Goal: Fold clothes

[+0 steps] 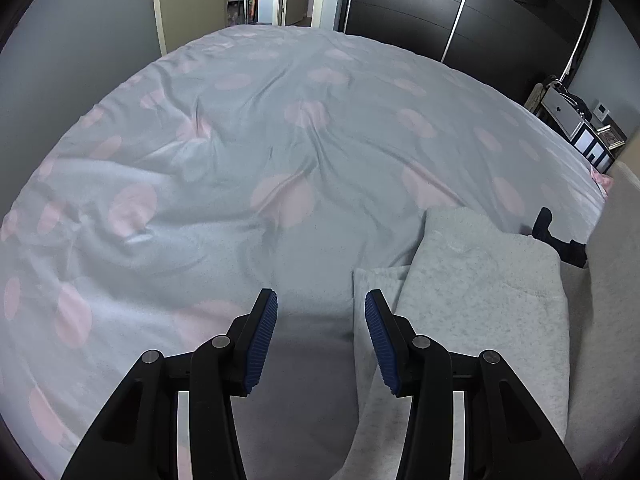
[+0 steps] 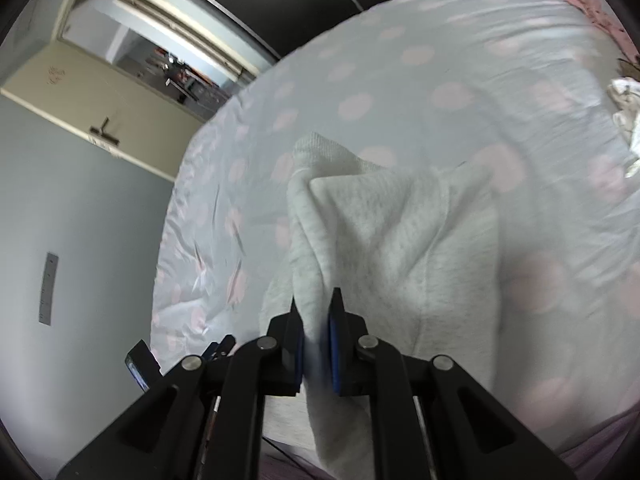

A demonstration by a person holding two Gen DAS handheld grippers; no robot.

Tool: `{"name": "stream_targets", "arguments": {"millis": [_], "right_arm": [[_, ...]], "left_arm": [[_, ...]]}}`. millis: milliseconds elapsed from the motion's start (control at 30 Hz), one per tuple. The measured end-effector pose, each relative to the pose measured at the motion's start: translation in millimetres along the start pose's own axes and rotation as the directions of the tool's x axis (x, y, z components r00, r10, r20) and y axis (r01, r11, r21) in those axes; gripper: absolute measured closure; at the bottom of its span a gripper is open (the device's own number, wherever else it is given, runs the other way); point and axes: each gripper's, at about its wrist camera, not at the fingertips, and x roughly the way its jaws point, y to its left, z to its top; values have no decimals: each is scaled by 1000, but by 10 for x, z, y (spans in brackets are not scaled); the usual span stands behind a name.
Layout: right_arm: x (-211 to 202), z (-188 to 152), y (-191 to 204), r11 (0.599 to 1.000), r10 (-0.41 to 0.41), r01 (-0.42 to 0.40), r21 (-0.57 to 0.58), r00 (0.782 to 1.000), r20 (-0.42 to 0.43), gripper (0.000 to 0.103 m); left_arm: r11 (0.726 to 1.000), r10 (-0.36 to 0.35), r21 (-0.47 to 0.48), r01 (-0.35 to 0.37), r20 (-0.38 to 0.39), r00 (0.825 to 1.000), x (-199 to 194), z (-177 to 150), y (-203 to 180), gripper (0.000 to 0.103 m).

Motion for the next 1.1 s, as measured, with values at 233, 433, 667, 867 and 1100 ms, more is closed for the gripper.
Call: {"name": "stream_targets", "arguments": {"millis": [233, 433, 667, 867, 1100], "right_arm": [[893, -277, 618, 998, -38, 32, -52, 993, -110, 94], [1531, -449, 911, 994, -85, 70, -89, 980, -180, 94], [1870, -588, 799, 988, -137, 116, -100, 961, -239, 93], [1710, -591, 916, 979, -169, 139, -152, 963, -211, 86], [896, -774, 1129, 968, -85, 50, -247, 988, -132, 82]], "left_arm": [[997, -59, -43, 59, 8, 998, -31, 34, 74, 55], [996, -65, -57, 64, -18, 998, 56, 55, 134, 55], [997, -51, -66, 48, -44, 998, 182, 82, 179, 55], [999, -24, -47, 22, -33, 999, 129, 45, 154, 55], [995, -15, -96, 14, -7, 1000, -101, -62, 294, 55]]}}
